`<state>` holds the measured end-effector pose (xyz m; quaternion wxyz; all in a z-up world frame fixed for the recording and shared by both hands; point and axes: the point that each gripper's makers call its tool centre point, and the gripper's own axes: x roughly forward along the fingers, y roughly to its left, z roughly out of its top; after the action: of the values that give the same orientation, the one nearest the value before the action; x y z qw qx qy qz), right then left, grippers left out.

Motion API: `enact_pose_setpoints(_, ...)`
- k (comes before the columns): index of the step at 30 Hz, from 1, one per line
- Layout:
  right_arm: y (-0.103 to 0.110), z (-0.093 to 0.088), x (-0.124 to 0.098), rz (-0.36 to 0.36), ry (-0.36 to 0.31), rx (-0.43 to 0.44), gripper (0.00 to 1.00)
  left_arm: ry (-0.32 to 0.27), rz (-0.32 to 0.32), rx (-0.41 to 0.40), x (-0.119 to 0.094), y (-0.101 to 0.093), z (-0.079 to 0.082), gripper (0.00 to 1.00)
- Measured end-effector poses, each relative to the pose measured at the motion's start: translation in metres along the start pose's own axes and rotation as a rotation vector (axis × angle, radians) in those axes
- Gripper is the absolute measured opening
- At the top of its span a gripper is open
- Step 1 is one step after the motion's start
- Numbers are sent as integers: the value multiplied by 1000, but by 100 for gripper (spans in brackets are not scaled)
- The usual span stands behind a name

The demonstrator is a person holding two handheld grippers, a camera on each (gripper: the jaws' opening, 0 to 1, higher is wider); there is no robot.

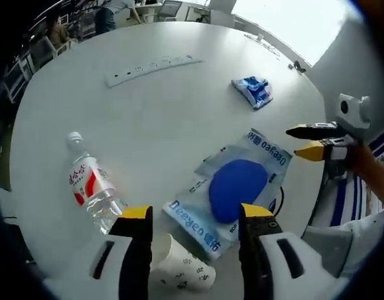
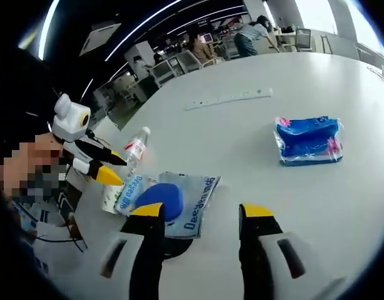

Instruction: Arrange the tabletop items into an orderly group along one side of the table until the central work area is clear of visible clutter.

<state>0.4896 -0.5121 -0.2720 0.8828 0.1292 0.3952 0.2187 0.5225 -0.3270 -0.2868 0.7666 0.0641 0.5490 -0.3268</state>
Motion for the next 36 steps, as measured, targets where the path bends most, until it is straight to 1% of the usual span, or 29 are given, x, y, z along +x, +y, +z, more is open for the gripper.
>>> enact_pose_setpoints(4,-2,-7,3,0,16,13,42,32,5,1,7,2,-4,47)
enact_pose_setpoints(9,-3,-16,6,4,32,30,40,69,12,-8,14,4,-8,48)
enact_pose_setpoints(11,-2,-16,6,9,31,40,38,80,23,3,16,5,-9,47)
enact_pose_setpoints(13,0,-18,7,16,38,43,35,90,26,0,19,8,-9,44)
enact_pose_setpoints(15,0,-18,8,17,34,54,34,103,19,-16,22,8,-11,45)
enact_pose_setpoints(22,1,-24,11,32,51,70,30,141,25,-30,27,10,-15,43)
enact_pose_setpoints(30,4,-31,14,48,68,99,15,166,30,-32,32,13,-18,36)
enact_pose_setpoints(33,5,-31,14,54,69,105,8,171,28,-39,33,14,-18,35)
enact_pose_setpoints(36,7,-30,15,58,70,109,4,173,31,-36,34,16,-17,32)
